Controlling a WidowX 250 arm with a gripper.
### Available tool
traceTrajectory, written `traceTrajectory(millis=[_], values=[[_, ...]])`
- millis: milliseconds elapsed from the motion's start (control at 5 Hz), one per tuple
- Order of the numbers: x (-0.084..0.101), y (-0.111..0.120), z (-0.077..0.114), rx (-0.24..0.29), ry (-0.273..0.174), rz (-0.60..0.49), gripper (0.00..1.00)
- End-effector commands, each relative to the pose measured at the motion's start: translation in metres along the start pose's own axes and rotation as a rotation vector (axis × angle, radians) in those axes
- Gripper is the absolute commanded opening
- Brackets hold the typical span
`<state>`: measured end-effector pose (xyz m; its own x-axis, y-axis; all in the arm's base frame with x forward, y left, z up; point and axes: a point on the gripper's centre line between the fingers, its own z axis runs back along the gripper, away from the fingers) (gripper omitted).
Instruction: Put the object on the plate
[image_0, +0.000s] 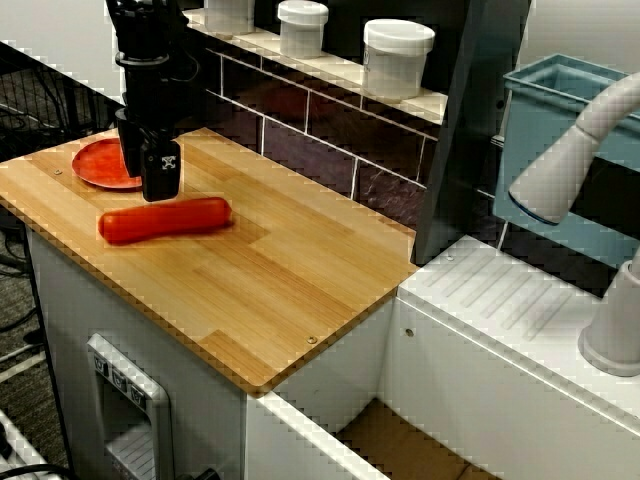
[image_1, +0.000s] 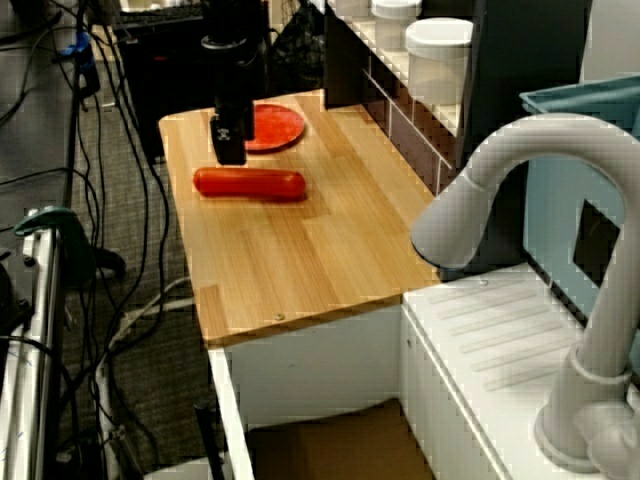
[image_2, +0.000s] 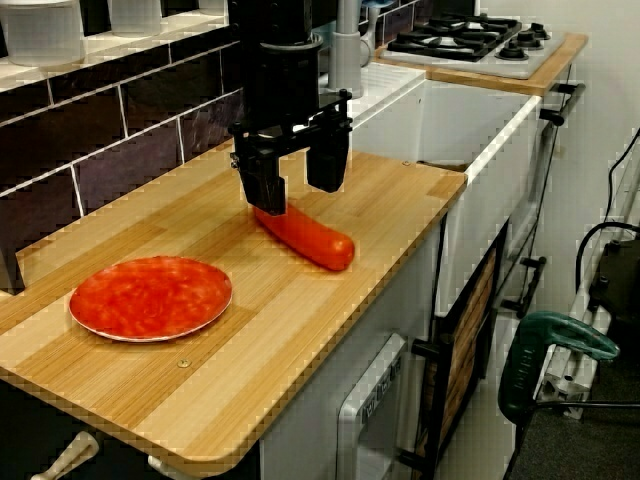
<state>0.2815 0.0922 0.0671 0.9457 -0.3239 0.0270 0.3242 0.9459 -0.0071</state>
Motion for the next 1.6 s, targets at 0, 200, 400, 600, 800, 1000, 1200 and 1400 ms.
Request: traceTrajectory(millis=[0, 200, 400, 600, 800, 1000, 1200, 1400], values=[[0.013, -0.003, -0.006, 0.051, -0.029, 0.012, 1.0], [0.02, -0.009, -0.023, 0.07, -0.002, 0.016, 1.0], [0.023, -0.01, -0.03, 0.075, 0.013, 0.021, 1.0], [0.021, -0.008, -0.037, 0.067, 0.025, 0.02, 0.0], [0.02, -0.009, -0.035, 0.085, 0.04, 0.015, 0.0], [0.019, -0.006, -0.023, 0.081, 0.031, 0.014, 0.0], [0.017, -0.004, 0.005, 0.056, -0.01, 0.014, 0.0], [0.013, 0.009, 0.031, 0.039, -0.055, 0.046, 0.0]])
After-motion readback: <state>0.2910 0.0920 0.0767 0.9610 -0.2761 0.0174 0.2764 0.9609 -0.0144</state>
